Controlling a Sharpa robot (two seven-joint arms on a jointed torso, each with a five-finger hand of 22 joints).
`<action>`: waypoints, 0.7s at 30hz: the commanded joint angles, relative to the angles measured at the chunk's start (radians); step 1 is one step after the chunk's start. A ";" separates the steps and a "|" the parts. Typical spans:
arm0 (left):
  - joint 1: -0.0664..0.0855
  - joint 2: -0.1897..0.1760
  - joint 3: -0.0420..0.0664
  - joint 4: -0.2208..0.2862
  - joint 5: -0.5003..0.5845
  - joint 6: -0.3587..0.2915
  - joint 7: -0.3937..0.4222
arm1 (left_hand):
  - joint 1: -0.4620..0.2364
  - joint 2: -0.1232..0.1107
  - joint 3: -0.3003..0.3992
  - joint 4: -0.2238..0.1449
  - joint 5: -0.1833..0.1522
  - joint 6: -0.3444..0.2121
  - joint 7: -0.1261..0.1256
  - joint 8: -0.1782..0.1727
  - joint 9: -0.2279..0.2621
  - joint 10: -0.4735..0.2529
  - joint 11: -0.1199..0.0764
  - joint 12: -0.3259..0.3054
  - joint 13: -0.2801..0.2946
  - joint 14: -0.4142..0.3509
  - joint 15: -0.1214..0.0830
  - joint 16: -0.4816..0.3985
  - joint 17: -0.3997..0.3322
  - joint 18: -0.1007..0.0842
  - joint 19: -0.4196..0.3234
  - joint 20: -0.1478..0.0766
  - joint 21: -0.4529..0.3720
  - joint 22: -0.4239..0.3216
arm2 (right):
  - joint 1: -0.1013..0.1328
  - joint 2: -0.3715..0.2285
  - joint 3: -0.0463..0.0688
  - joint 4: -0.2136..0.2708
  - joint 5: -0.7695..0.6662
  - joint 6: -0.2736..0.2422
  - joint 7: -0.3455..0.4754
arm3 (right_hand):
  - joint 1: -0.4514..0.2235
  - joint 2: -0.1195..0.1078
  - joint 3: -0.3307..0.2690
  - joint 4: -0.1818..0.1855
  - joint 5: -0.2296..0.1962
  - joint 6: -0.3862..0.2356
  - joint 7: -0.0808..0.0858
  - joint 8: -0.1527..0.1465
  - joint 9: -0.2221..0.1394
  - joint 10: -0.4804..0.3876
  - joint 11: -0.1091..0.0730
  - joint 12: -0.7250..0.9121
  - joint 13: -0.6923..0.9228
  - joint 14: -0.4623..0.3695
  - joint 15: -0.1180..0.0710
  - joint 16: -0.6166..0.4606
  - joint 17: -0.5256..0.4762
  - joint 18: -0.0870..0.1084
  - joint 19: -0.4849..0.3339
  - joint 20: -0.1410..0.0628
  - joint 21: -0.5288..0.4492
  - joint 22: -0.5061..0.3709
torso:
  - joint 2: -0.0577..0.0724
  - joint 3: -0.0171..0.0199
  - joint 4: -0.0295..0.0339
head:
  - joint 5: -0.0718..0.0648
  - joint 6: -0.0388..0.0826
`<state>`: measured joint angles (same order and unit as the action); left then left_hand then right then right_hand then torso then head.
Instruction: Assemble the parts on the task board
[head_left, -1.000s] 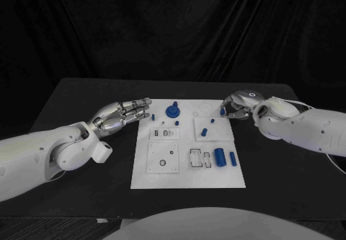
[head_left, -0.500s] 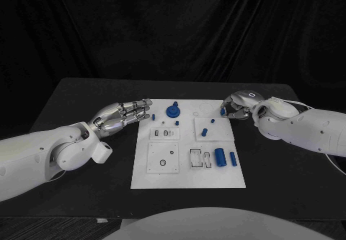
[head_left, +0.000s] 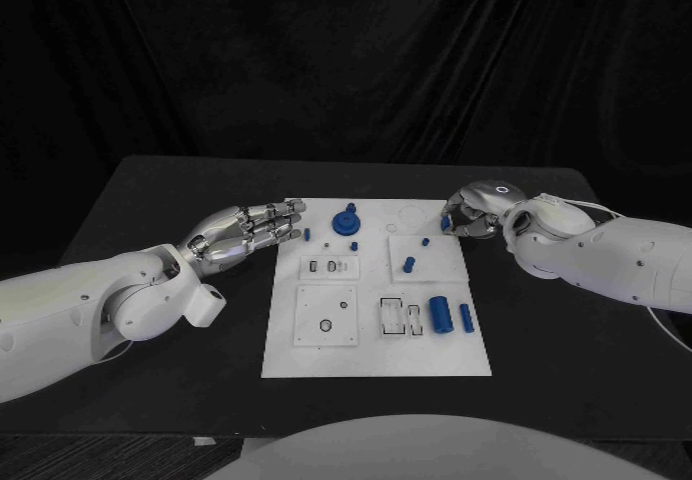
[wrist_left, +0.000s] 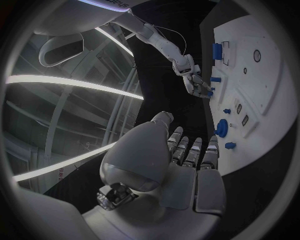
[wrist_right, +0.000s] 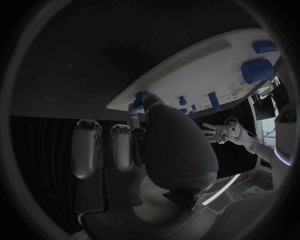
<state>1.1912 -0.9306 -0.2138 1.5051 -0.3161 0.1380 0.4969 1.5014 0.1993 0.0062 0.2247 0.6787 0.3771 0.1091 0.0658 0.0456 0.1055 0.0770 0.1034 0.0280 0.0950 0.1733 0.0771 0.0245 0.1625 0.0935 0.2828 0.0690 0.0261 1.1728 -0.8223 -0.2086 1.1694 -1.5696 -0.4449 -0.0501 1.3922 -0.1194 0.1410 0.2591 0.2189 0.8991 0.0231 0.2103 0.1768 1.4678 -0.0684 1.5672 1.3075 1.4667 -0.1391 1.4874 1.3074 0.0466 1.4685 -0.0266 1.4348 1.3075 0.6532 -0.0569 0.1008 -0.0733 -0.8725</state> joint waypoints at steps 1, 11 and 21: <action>-0.002 0.002 0.001 0.001 0.001 0.014 0.008 | -0.002 -0.011 0.004 0.000 0.000 -0.004 0.001 -0.003 -0.001 -0.005 0.001 -0.005 0.000 -0.005 0.003 0.000 0.000 0.016 -0.009 0.000 -0.005 -0.001 | -0.003 0.002 0.000 -0.004 -0.003 -0.013 -0.016 | 0.003 0.015 0.000 -0.012 -0.005 0.017 -0.003 0.016 0.010 0.103 0.007 0.004 0.263 0.079 0.006 0.000 0.122 -0.009 0.044 0.007 -0.007 0.214 | 0.000 -0.0003 0.0002 | 0.000 0.000; -0.002 0.003 0.001 -0.001 0.001 0.017 0.006 | -0.002 -0.011 0.004 0.000 0.000 -0.004 0.001 -0.003 -0.001 -0.005 0.001 -0.005 0.000 -0.005 0.003 0.000 0.000 0.016 -0.009 0.000 -0.005 -0.001 | -0.003 0.003 0.000 -0.006 -0.003 -0.038 -0.009 | 0.026 0.065 0.009 -0.059 0.045 0.080 -0.007 0.095 0.068 0.103 0.004 0.004 0.263 0.078 0.004 -0.001 0.118 -0.008 0.043 0.006 -0.013 0.212 | 0.000 0.0005 0.0003 | 0.001 0.000; -0.003 0.001 0.001 -0.003 0.001 0.021 0.006 | -0.003 -0.012 0.006 0.000 0.000 -0.005 0.002 -0.004 -0.001 -0.006 0.002 -0.005 0.000 -0.006 0.003 -0.001 0.000 0.015 -0.010 0.000 -0.005 -0.002 | -0.002 -0.013 0.000 0.024 -0.003 -0.084 -0.005 | 0.026 0.069 0.005 -0.075 0.071 0.084 -0.003 0.111 0.084 0.103 0.007 0.004 0.263 0.077 0.005 -0.003 0.112 -0.009 0.043 0.006 -0.013 0.213 | 0.000 -0.0002 0.0003 | 0.007 0.000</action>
<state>1.1898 -0.9300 -0.2138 1.5017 -0.3161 0.1450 0.4927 1.4972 0.1951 0.0061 0.2248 0.6786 0.3771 0.1091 0.0658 0.0456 0.1055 0.0769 0.1033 0.0280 0.0951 0.1733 0.0771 0.0244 0.1625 0.0935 0.2828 0.0690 0.0263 1.1723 -0.8297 -0.2085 1.1838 -1.5696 -0.4796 -0.0478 1.4173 -0.0609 0.1476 0.1913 0.2856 0.9738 0.0228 0.3087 0.2314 1.4678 -0.0684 1.5672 1.3073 1.4667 -0.1391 1.4871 1.3074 0.0467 1.4685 -0.0266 1.4270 1.3073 0.6532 -0.0568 0.1011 -0.0680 -0.8725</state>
